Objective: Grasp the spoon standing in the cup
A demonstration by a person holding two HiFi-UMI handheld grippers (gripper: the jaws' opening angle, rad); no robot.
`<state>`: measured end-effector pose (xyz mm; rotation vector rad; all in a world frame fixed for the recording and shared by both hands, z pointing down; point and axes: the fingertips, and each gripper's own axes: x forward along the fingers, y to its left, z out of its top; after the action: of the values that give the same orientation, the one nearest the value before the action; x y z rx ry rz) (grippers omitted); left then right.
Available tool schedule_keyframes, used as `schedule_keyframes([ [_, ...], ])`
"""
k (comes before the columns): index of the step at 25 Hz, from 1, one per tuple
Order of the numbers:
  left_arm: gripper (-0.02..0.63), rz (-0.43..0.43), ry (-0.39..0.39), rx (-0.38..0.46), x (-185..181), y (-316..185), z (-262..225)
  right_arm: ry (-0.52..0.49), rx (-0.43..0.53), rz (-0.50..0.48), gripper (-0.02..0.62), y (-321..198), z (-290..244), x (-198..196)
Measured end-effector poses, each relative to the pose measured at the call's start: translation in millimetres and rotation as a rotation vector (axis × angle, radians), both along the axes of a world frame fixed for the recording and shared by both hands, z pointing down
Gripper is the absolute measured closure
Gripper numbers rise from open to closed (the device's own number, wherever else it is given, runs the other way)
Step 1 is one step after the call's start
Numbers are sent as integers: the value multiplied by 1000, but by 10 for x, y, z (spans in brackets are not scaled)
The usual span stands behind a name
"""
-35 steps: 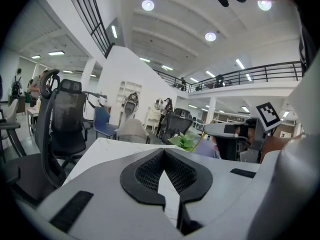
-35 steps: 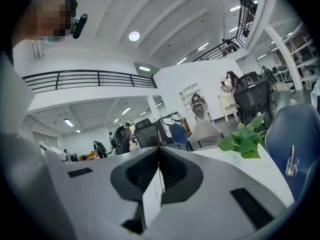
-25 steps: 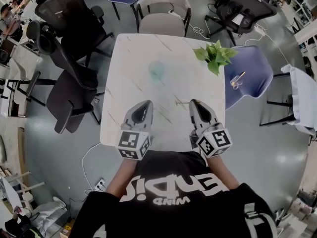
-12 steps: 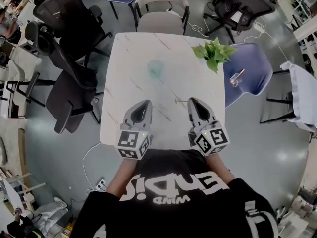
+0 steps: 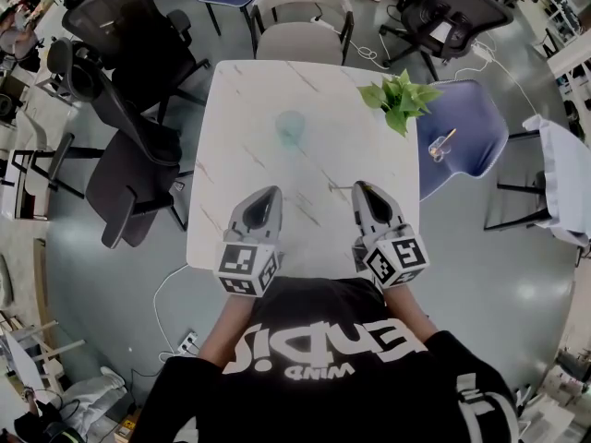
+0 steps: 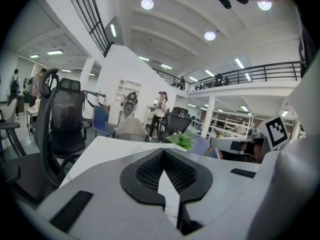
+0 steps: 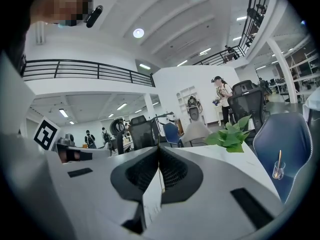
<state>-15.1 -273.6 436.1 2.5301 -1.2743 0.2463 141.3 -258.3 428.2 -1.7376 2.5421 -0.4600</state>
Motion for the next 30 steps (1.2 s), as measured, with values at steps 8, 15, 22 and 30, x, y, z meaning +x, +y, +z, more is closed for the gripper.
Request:
schedule_keyframes([
  [8, 592, -2, -1, -2, -15, -9, -16, 1, -1, -2, 580, -7, -10, -13],
  [15, 592, -3, 2, -2, -5, 2, -3, 0, -1, -7, 580, 8, 4, -17],
  [22, 592, -2, 1, -3, -4, -2, 4, 0, -3, -12, 580, 0, 14, -21],
  [30, 592, 2, 3, -7, 7, -5, -3, -2, -5, -22, 580, -8, 0, -39],
])
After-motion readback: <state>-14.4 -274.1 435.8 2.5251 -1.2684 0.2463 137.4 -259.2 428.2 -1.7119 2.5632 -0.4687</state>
